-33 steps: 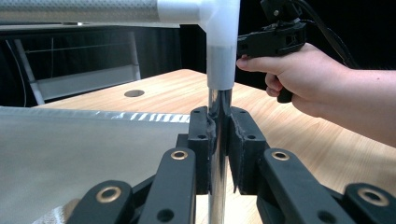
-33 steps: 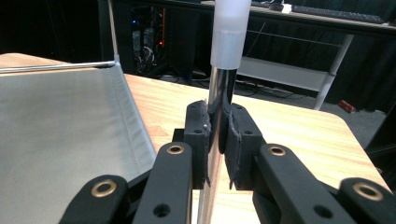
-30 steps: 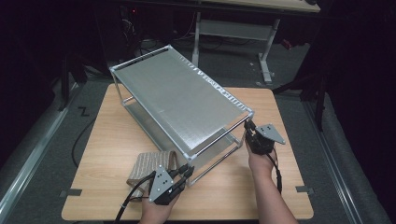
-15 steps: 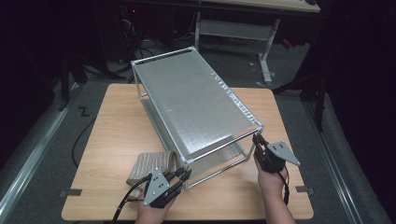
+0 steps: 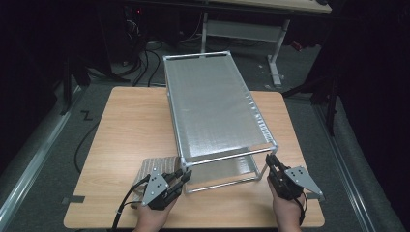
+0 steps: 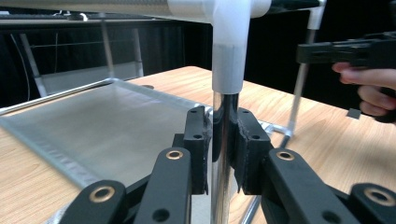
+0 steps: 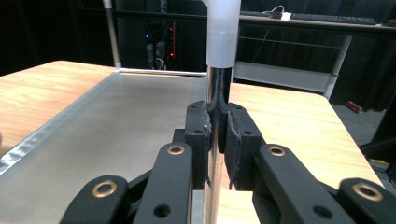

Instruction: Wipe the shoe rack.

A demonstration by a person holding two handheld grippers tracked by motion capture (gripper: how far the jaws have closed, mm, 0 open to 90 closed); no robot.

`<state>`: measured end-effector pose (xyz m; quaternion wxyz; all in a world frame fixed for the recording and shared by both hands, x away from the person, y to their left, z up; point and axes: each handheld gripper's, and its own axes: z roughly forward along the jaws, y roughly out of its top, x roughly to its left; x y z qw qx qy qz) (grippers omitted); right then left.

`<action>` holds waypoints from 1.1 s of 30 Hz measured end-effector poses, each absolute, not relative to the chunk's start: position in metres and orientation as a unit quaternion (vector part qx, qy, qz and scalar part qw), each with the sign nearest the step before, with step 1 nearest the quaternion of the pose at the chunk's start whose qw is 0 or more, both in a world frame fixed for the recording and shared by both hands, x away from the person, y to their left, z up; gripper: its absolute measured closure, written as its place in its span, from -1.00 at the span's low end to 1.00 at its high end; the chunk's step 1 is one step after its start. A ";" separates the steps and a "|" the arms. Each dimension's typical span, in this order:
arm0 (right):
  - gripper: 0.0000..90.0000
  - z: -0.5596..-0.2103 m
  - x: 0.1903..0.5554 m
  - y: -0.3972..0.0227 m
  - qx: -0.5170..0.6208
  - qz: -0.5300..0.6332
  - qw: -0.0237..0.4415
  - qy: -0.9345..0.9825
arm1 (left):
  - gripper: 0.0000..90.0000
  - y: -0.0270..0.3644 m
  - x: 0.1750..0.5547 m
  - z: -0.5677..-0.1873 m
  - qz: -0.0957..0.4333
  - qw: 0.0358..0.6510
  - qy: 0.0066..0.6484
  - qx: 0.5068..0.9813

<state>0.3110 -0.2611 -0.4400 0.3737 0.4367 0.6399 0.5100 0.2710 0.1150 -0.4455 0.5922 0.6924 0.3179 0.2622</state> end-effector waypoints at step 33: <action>0.78 -0.448 0.255 -0.237 0.369 0.560 0.346 0.656 | 0.76 0.140 0.351 -0.440 0.289 0.556 0.409 0.664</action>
